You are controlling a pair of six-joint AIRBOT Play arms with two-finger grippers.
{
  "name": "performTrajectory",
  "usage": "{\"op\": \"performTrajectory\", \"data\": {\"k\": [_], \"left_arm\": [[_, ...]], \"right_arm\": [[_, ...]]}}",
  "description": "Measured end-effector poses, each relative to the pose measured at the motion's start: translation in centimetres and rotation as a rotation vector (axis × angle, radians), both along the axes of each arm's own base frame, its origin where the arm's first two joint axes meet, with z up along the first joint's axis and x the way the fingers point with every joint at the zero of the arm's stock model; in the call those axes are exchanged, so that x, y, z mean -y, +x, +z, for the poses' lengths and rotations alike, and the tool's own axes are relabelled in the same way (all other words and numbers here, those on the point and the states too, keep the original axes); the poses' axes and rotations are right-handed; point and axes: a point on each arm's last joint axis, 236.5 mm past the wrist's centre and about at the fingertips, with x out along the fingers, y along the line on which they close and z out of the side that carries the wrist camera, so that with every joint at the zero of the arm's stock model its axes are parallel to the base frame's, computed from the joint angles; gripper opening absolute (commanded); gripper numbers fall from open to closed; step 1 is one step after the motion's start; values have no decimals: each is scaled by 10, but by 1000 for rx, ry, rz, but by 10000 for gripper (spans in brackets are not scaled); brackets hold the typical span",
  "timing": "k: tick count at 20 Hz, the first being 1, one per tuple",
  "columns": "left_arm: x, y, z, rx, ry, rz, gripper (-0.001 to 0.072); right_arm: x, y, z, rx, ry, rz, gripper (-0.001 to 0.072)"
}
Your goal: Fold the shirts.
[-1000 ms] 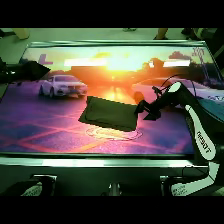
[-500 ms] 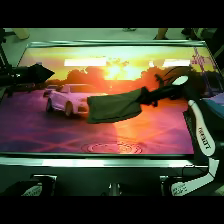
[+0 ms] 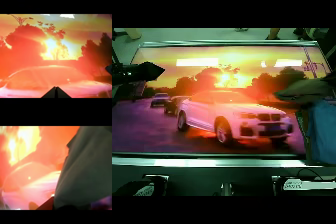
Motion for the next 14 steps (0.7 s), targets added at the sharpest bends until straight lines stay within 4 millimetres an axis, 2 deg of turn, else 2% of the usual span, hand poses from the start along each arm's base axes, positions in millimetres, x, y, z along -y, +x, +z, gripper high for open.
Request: {"op": "performTrajectory", "data": {"k": [3, 5, 10, 14], "left_arm": [[0, 0, 0, 7, 7, -4, 23], [0, 1, 0, 12, 13, -8, 23], [0, 1, 1, 25, 29, -20, 23], [0, 1, 1, 31, 38, -27, 23]], "right_arm": [[51, -34, 18, -10, -24, -138, 22], [71, -54, 28, -13, -28, -211, 22], [112, -99, 52, -10, -21, -421, 22], [132, -137, 45, -96, -34, -551, 22]]}}
